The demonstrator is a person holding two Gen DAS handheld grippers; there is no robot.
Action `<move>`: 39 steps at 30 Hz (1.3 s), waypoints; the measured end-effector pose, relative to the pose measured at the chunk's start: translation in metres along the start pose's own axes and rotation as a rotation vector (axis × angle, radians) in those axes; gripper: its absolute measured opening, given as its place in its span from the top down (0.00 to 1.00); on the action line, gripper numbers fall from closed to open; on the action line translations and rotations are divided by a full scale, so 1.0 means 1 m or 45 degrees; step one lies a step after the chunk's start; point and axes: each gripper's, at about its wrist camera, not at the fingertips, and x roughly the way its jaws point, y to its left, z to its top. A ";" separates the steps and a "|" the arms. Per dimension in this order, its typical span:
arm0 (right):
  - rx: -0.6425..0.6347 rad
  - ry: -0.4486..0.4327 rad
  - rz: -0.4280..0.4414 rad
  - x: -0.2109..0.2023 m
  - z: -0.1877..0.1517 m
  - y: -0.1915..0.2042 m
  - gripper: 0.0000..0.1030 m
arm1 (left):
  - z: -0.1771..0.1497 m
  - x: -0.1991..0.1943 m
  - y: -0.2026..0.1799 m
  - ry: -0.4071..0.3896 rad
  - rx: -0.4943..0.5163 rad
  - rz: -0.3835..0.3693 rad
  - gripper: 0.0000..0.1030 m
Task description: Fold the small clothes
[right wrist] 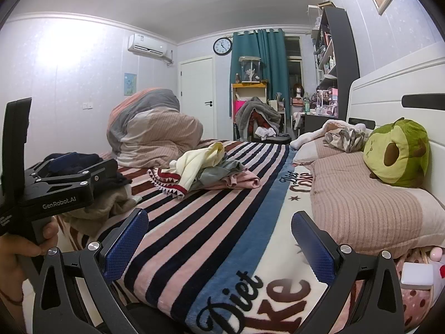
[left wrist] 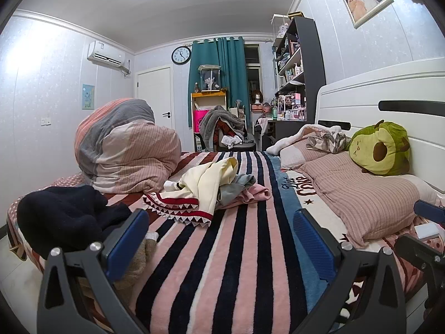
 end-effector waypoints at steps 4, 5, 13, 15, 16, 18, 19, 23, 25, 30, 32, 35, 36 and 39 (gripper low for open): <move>0.002 -0.001 -0.001 0.000 0.000 0.000 0.01 | 0.000 0.000 0.000 -0.001 0.001 0.000 0.01; 0.001 -0.001 0.000 0.000 0.000 0.000 0.01 | 0.000 0.000 0.000 0.000 0.001 0.000 0.01; 0.003 0.000 -0.001 -0.001 0.000 -0.002 0.01 | 0.000 0.000 0.000 0.000 0.000 0.000 0.01; 0.003 -0.001 0.000 -0.001 0.001 -0.003 0.01 | 0.000 0.000 0.000 0.000 0.000 0.000 0.01; 0.004 -0.001 0.000 -0.001 0.001 -0.003 0.01 | 0.000 0.000 0.000 -0.001 0.000 0.000 0.01; 0.003 -0.001 0.000 -0.001 0.001 -0.003 0.01 | 0.000 0.000 0.000 -0.001 0.002 0.001 0.01; 0.002 -0.001 0.001 -0.001 0.000 -0.003 0.01 | 0.000 0.000 0.000 0.000 0.001 0.000 0.01; 0.004 0.000 0.002 -0.001 0.000 -0.003 0.01 | 0.000 0.000 0.000 0.000 0.001 0.000 0.01; 0.003 -0.001 0.002 -0.001 0.001 -0.003 0.01 | 0.000 0.000 -0.001 0.000 0.002 0.001 0.01; 0.004 0.000 0.001 -0.001 0.000 -0.003 0.01 | 0.000 0.000 -0.001 0.001 0.002 0.000 0.01; 0.004 -0.001 -0.001 -0.001 0.000 -0.003 0.01 | -0.001 -0.001 -0.001 0.001 0.001 0.002 0.01; 0.004 -0.001 0.001 -0.001 0.000 -0.003 0.01 | 0.000 0.000 -0.001 0.002 0.001 -0.001 0.01; 0.005 0.000 0.001 -0.001 0.000 -0.004 0.01 | -0.001 -0.001 -0.001 0.003 0.001 -0.001 0.01; 0.003 -0.001 0.001 -0.001 0.000 -0.003 0.01 | -0.002 0.000 -0.001 0.010 0.012 -0.015 0.01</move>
